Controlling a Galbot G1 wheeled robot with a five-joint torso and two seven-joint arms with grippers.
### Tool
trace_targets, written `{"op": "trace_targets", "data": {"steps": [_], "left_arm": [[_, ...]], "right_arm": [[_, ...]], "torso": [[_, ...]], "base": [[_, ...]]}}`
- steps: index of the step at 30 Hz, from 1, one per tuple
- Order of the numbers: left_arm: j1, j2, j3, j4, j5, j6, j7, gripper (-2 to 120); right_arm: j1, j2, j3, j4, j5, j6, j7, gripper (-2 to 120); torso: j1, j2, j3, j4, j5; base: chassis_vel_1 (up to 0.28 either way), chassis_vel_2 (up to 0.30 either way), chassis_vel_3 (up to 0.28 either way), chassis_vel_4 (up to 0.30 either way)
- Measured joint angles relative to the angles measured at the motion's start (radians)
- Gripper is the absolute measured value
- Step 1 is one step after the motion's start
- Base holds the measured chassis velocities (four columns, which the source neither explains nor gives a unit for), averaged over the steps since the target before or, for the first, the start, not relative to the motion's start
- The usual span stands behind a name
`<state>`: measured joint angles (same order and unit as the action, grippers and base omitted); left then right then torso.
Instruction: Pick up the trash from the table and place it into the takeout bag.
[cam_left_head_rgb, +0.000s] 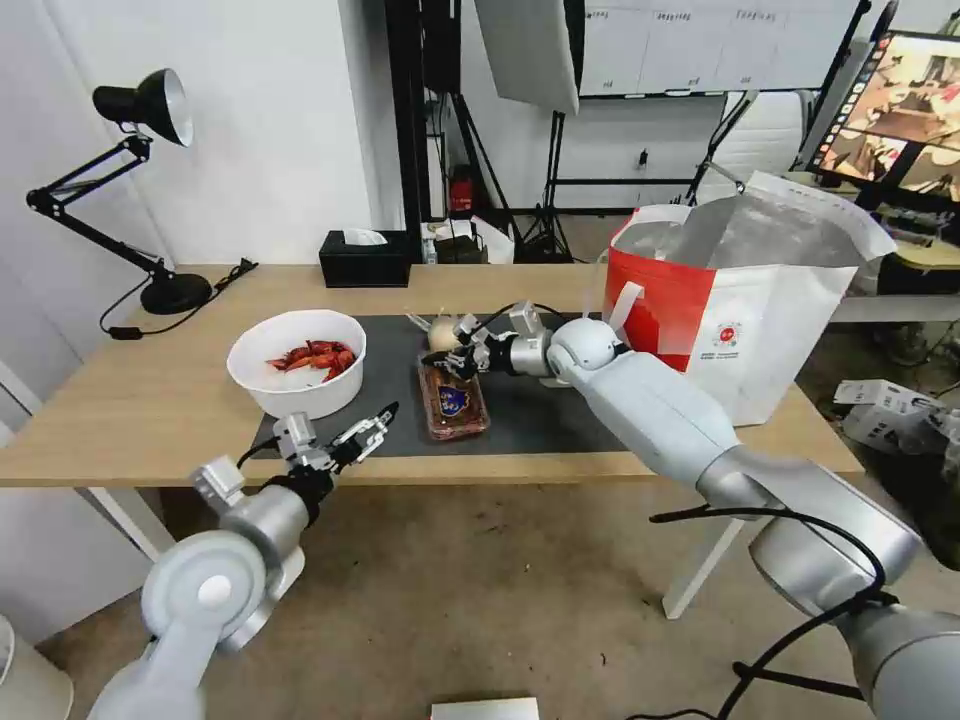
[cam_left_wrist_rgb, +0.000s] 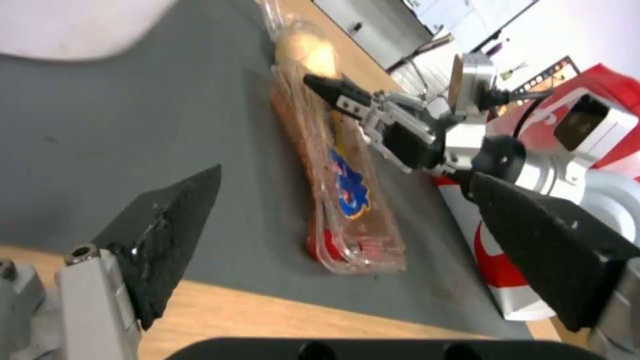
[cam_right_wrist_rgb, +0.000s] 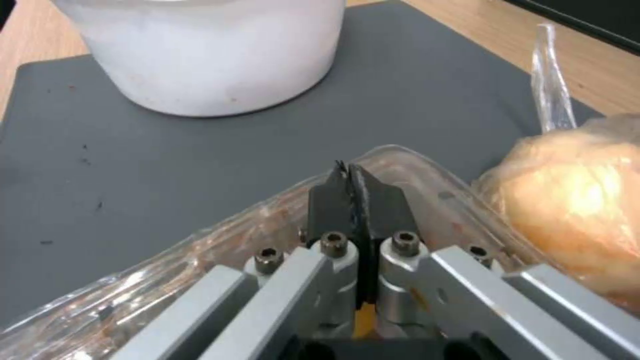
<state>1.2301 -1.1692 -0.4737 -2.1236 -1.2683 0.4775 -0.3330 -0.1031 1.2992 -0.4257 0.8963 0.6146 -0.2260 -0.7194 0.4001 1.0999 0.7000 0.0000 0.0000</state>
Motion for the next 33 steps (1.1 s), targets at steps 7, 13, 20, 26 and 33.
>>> {"op": "trace_targets", "data": {"steps": [7, 13, 20, 26, 33], "left_arm": [[-0.072, -0.016, 0.063, 0.061, -0.026, 0.012, -0.027, 100], [-0.118, -0.028, 0.104, 0.090, -0.070, 0.039, -0.064, 100], [-0.172, -0.044, 0.133, 0.127, -0.129, 0.080, -0.120, 100], [-0.201, -0.052, 0.158, 0.166, -0.103, 0.104, -0.175, 100], [-0.229, -0.062, 0.180, 0.197, -0.088, 0.086, -0.185, 100]], "right_arm": [[-0.008, -0.025, 0.004, 0.025, 0.006, -0.003, 0.001, 0], [-0.021, -0.039, 0.008, 0.042, 0.008, -0.004, 0.002, 0], [-0.031, -0.042, 0.013, 0.056, 0.009, -0.007, 0.006, 0], [-0.029, -0.041, 0.009, 0.056, 0.009, -0.007, 0.006, 0], [-0.033, -0.042, 0.008, 0.056, 0.009, -0.008, 0.008, 0]], "torso": [[0.000, 0.000, 0.000, 0.0000, 0.0001], [0.000, 0.000, 0.000, -0.0001, 0.0001], [0.000, 0.000, 0.000, 0.0000, 0.0002], [0.000, 0.000, 0.000, 0.0001, 0.0000], [0.000, 0.000, 0.000, 0.0000, 0.0001]], "base": [[0.000, 0.000, 0.000, 0.000], [0.000, 0.000, 0.000, 0.000], [0.000, 0.000, 0.000, 0.000], [0.000, 0.000, 0.000, 0.000], [0.000, 0.000, 0.000, 0.000]]}}
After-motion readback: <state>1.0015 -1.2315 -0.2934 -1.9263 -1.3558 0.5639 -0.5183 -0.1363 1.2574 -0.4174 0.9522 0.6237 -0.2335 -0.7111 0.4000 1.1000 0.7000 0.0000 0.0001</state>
